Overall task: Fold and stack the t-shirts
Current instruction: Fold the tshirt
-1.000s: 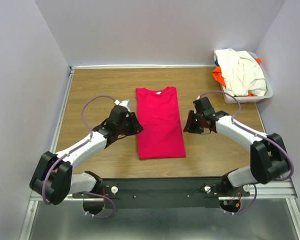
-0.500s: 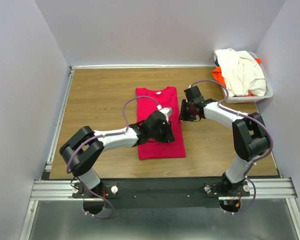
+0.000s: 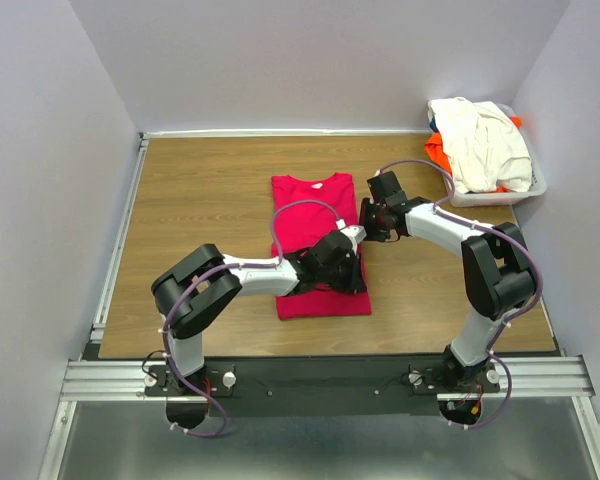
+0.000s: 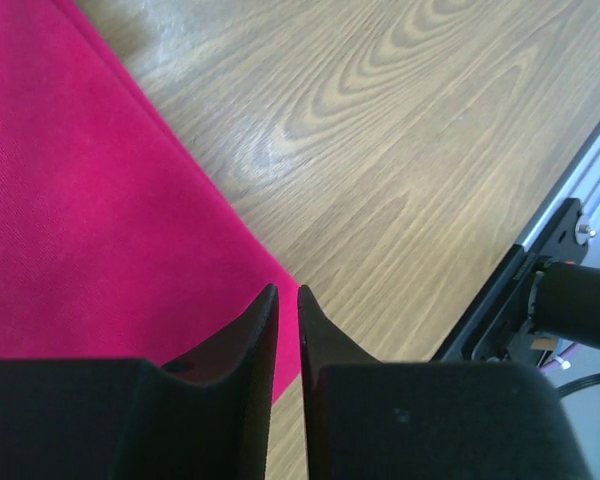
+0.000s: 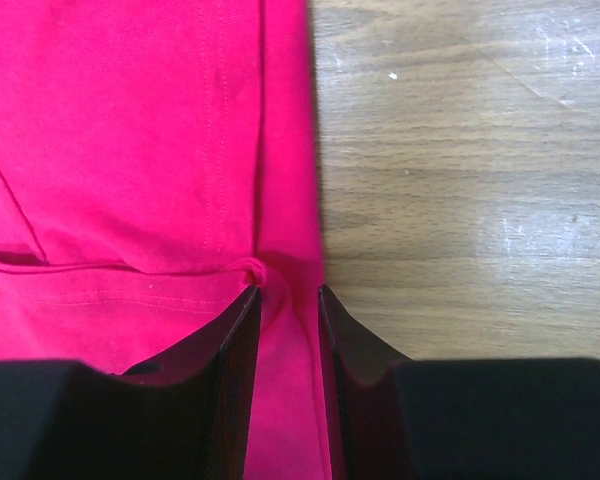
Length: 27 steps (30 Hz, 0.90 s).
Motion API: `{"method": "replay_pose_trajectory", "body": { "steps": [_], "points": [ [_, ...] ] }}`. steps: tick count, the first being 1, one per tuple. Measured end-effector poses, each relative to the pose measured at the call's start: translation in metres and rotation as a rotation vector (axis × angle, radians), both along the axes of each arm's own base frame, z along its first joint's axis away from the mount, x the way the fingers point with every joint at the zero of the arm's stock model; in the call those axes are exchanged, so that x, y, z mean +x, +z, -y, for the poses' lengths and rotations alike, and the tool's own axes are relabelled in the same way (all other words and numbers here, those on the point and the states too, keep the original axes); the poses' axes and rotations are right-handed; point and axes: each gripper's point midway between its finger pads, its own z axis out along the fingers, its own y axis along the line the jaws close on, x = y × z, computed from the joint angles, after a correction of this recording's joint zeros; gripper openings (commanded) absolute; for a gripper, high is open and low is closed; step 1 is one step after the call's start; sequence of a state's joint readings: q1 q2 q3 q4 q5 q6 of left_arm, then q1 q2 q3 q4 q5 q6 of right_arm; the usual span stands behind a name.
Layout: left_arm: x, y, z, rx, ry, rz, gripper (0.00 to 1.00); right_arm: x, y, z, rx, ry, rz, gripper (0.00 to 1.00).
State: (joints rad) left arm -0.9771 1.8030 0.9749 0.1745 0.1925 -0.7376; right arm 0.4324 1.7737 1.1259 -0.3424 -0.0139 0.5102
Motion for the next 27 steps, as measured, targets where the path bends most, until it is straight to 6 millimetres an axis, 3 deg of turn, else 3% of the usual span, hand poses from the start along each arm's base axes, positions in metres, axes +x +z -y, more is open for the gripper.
{"method": "replay_pose_trajectory", "body": {
  "steps": [12,20,27],
  "points": [
    [-0.006,-0.014,0.002,0.019,0.003,-0.034,0.08,0.002,0.0,-0.006,0.026,0.015,0.002,0.36],
    [-0.007,-0.017,0.001,0.024,0.004,-0.043,0.04,0.002,-0.011,-0.011,0.025,0.021,-0.018,0.32],
    [-0.01,-0.022,-0.002,0.031,0.004,-0.051,0.02,0.004,-0.009,-0.012,0.032,0.013,-0.013,0.12]
  ]
}}
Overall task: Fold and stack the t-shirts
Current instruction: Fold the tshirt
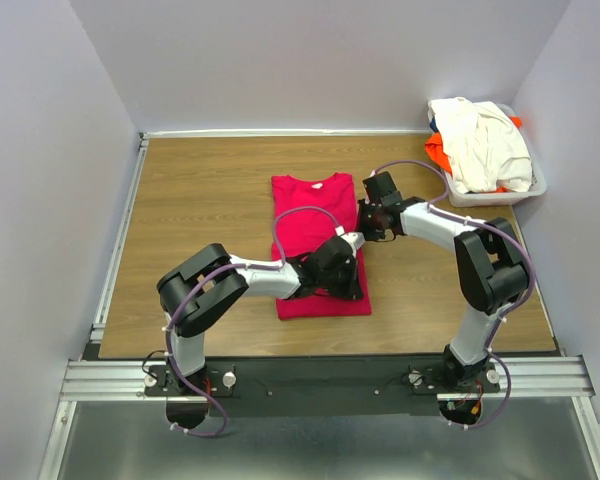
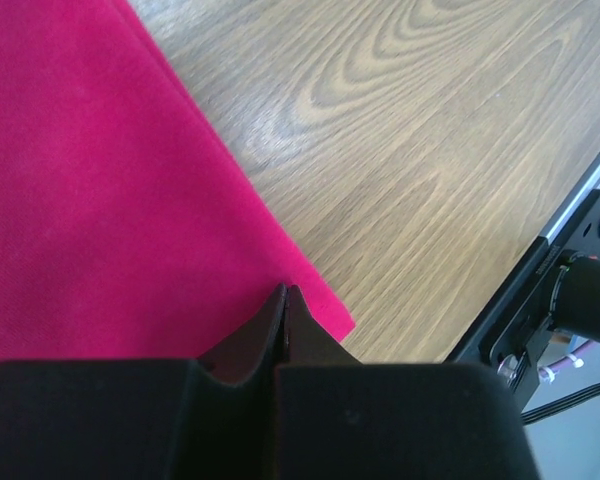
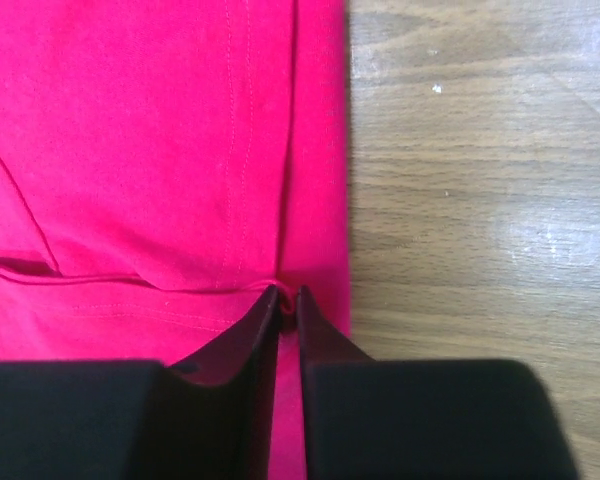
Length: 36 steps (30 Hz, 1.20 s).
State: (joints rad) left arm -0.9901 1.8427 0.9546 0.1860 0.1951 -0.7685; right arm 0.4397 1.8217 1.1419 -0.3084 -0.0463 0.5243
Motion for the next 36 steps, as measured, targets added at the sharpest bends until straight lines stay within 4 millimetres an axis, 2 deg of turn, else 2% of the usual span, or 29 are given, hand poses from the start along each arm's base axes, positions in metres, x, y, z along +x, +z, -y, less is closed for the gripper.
{"method": "replay_pose_trajectory", "body": {
  "steps": [1,4,11,15,21,25,28,32,36],
  "points": [
    [-0.001,-0.001,-0.001,0.003,-0.001,-0.002,0.02,0.001,0.001,0.0,0.001,0.0,0.002,0.07],
    [-0.001,-0.002,-0.002,0.005,-0.001,-0.004,0.01,0.002,0.002,-0.001,0.004,-0.002,0.005,0.03],
    [-0.003,-0.004,-0.003,0.007,-0.003,-0.007,0.0,0.008,0.008,-0.001,-0.004,-0.007,0.024,0.03],
    [-0.004,-0.005,-0.004,0.011,-0.004,-0.011,0.0,0.017,0.017,-0.001,-0.017,-0.014,0.056,0.03],
    [-0.004,-0.005,-0.004,0.011,-0.006,-0.011,0.0,0.026,0.023,0.007,-0.073,-0.033,0.091,0.07],
    [-0.008,-0.005,-0.002,0.01,-0.016,-0.012,0.0,0.029,0.015,0.012,-0.107,-0.041,0.086,0.18],
    [-0.01,-0.005,-0.001,0.009,-0.023,-0.013,0.0,0.03,0.006,0.015,-0.135,-0.042,0.073,0.38],
    [-0.011,-0.005,-0.001,0.011,-0.03,-0.009,0.0,0.03,-0.001,0.019,-0.162,-0.051,0.064,0.5],
    [-0.011,-0.005,-0.001,0.013,-0.037,0.0,0.04,0.034,0.004,0.022,-0.179,-0.062,0.076,0.57]
  ]
}}
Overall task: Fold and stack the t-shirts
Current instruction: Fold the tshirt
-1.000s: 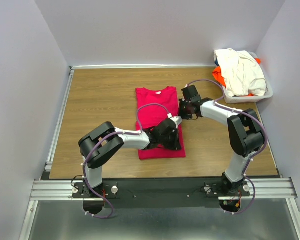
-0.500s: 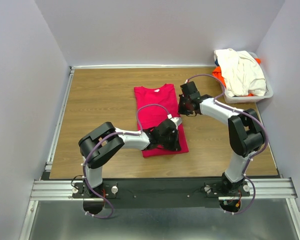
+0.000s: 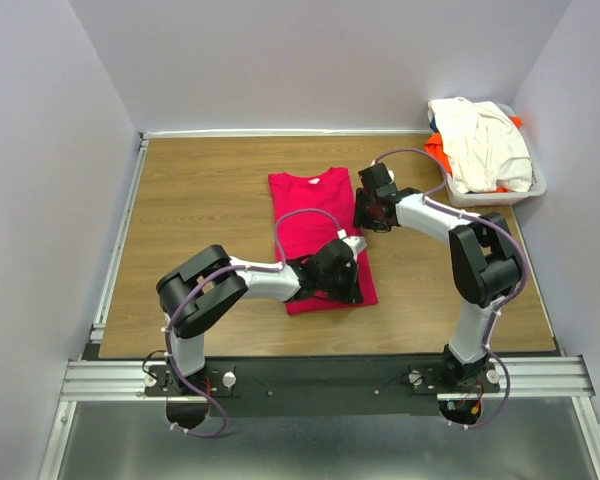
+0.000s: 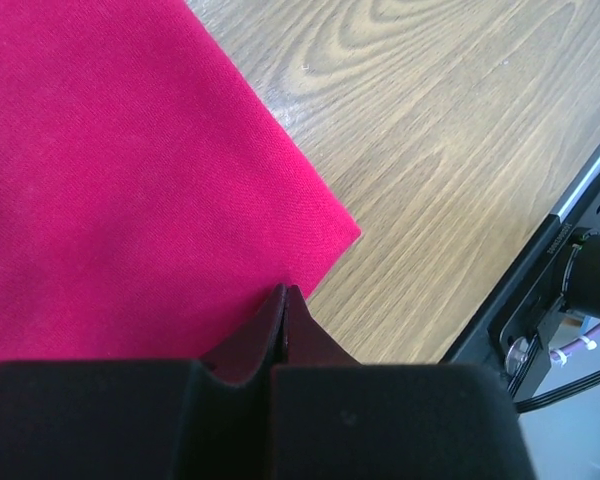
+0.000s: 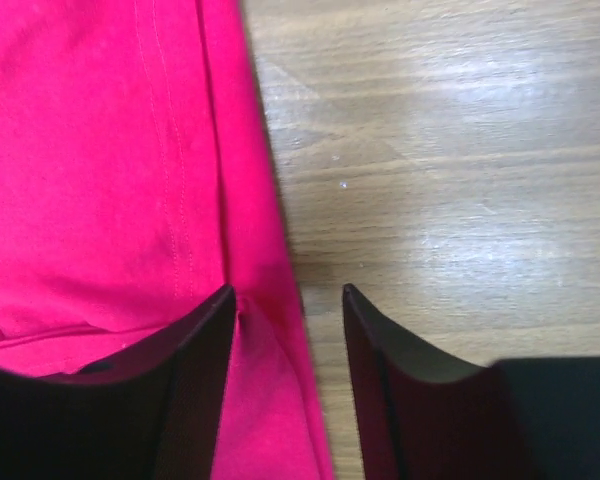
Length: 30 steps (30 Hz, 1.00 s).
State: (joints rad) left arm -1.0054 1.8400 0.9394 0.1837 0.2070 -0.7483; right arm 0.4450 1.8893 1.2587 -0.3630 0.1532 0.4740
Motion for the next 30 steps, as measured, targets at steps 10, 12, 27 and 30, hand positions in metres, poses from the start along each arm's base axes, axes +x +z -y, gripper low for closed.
{"method": "replay_pose_trajectory", "body": {
  "steps": [10,12,27,30],
  "points": [
    [0.053,0.078,-0.032,-0.133,0.133,0.111,0.1,-0.01,0.06,0.002,0.076,-0.023,0.101,0.35],
    [0.073,0.096,-0.05,-0.157,0.2,0.142,0.07,-0.015,0.068,-0.001,0.112,-0.022,0.106,0.33],
    [0.135,0.031,-0.059,0.007,0.288,0.069,0.01,-0.054,0.014,-0.005,0.142,-0.025,-0.047,0.3],
    [0.144,0.014,-0.061,0.033,0.307,0.046,0.01,-0.065,-0.005,0.0,0.124,-0.028,-0.085,0.31]
  ]
}}
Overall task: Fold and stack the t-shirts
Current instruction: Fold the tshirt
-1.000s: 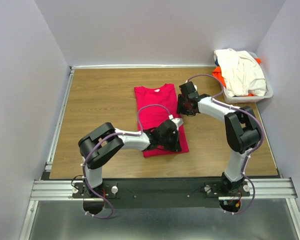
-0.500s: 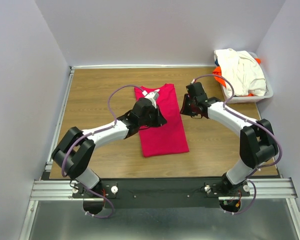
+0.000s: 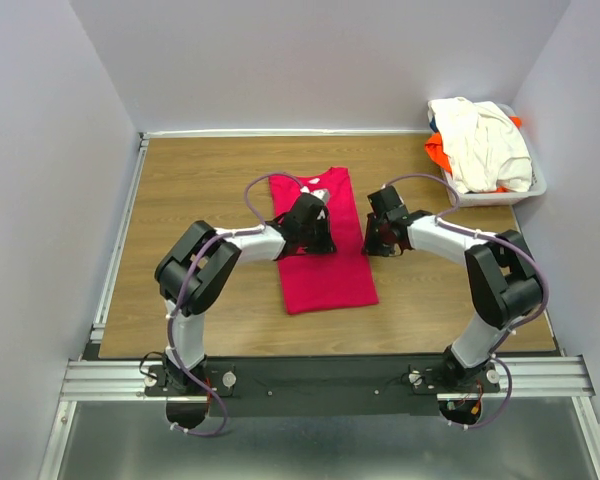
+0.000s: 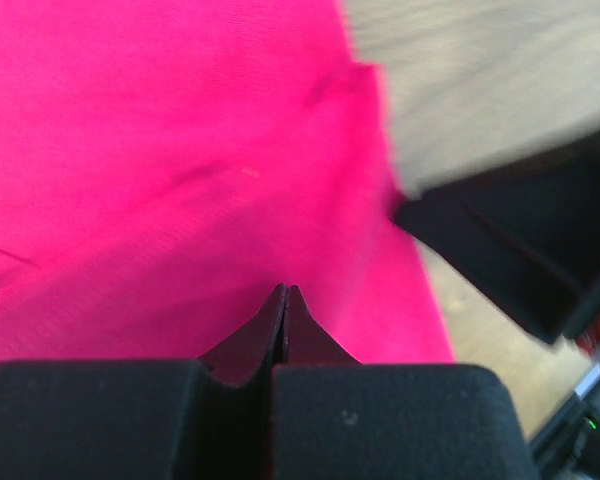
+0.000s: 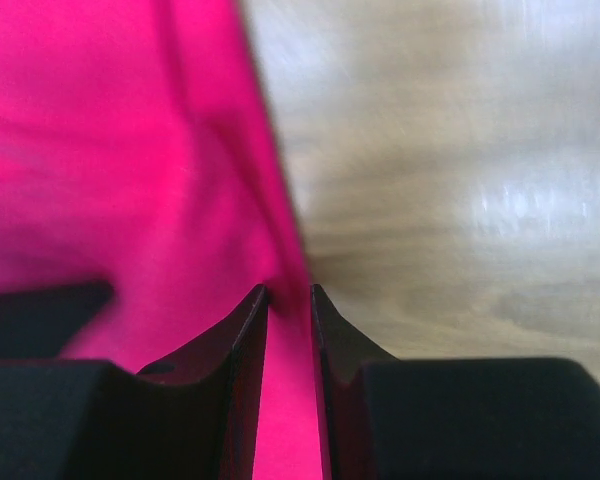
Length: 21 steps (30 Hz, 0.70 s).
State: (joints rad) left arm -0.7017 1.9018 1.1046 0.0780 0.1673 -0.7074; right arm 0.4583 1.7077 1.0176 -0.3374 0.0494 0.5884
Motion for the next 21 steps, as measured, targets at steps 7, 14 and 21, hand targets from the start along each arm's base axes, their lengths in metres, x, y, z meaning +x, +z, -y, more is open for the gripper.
{"method": "replay_pose_trajectory", "body": {
  "steps": [7,14,21],
  "points": [
    [0.024,-0.011,-0.007,0.003,0.05,-0.02,0.01,-0.017,-0.014,0.007,0.002,-0.014,-0.017,0.31],
    [0.036,-0.01,-0.019,0.004,0.084,-0.02,0.01,-0.024,-0.014,0.011,0.008,-0.014,-0.009,0.31],
    [0.06,0.002,-0.019,-0.003,0.097,0.012,0.01,-0.032,-0.014,0.014,0.012,-0.011,-0.01,0.33]
  ]
}}
